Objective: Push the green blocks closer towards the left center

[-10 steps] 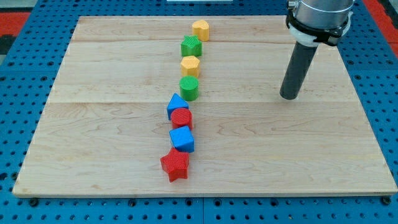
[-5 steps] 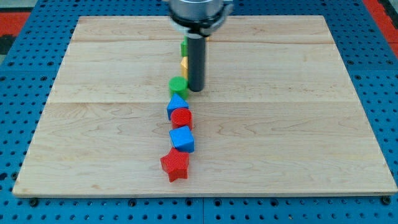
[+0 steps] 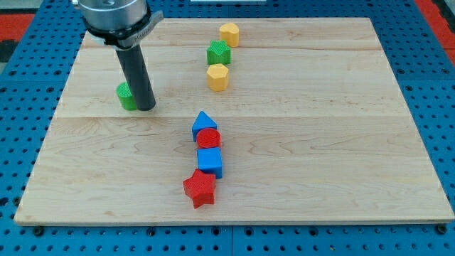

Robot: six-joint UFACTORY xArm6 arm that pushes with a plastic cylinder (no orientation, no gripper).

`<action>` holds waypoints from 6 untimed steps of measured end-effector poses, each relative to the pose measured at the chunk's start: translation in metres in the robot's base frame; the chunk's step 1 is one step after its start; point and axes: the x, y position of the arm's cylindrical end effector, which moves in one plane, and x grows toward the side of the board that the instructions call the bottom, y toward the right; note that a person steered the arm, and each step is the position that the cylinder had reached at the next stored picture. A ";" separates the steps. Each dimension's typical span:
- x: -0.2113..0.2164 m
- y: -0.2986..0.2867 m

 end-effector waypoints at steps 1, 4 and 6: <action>0.011 0.124; -0.112 0.173; -0.086 -0.003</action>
